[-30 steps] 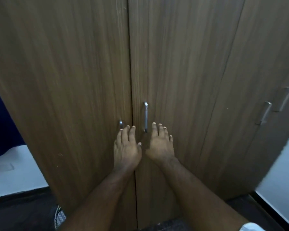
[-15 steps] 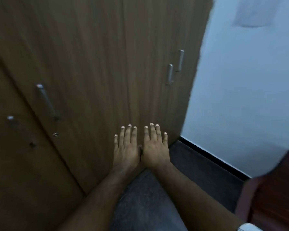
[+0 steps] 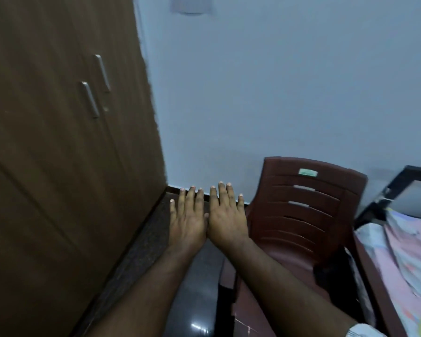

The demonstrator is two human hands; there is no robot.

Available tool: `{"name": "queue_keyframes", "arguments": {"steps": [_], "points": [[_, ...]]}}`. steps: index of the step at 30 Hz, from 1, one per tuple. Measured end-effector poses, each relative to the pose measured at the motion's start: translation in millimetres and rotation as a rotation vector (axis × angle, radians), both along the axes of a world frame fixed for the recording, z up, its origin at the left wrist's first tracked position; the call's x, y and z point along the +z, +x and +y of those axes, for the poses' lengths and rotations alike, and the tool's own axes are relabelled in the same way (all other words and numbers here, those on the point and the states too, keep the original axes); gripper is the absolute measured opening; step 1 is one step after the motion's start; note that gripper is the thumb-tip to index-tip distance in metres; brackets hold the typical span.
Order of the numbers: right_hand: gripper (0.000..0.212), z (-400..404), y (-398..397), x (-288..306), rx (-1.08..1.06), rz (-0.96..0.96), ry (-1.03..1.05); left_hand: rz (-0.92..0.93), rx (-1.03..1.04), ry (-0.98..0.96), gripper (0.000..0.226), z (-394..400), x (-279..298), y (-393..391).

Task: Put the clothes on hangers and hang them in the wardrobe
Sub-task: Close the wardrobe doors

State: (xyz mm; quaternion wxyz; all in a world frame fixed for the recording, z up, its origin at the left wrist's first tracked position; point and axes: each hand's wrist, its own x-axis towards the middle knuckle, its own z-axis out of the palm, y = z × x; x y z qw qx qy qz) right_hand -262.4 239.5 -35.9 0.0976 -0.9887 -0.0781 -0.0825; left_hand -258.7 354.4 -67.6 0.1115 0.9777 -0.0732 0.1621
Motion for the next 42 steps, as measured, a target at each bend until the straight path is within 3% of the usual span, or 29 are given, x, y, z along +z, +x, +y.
{"name": "queue_keyframes", "arguments": {"steps": [9,16,28,35,42], "points": [[0.075,-130,-38,-42,-0.217,0.119,0.016,0.215,-0.183,-0.026,0.07,-134,-36,-17],[0.08,-172,-100,-75,-0.371,0.208,0.039,0.355,-0.263,-0.093,0.073,-170,-69,-67],[0.087,-247,-177,-151,-0.636,0.448,0.146,0.572,-0.056,-0.092,0.08,-151,-160,-107],[0.089,-312,-183,-196,-0.739,0.504,0.166,0.595,0.14,-0.115,0.082,-163,-202,-99],[0.083,-359,-188,-231,-0.817,0.442,0.1,0.67,0.335,-0.186,0.077,-168,-229,-96]]}}
